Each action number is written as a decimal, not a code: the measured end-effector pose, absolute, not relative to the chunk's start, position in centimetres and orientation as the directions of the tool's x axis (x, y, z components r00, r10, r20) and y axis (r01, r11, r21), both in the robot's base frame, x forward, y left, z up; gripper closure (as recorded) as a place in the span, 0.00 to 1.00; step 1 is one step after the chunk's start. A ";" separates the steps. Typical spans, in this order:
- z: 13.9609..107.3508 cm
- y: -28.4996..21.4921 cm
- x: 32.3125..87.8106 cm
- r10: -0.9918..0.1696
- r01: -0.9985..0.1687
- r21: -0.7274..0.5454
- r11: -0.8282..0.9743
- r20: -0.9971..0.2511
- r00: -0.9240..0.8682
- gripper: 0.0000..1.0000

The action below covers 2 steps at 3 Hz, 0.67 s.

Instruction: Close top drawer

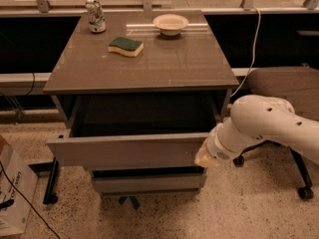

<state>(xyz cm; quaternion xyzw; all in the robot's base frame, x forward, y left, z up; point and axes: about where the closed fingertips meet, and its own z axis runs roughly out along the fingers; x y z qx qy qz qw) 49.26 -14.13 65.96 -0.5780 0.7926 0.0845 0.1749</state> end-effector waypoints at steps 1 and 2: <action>66.2 -13.2 53.1 -0.866 -0.928 -0.178 0.327 -0.448 -0.220 1.00; 66.1 -13.3 55.5 -0.840 -0.904 -0.233 0.359 -0.502 -0.204 1.00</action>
Offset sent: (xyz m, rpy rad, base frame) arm 0.1029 0.0037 0.0027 0.1592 -0.3361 -0.0769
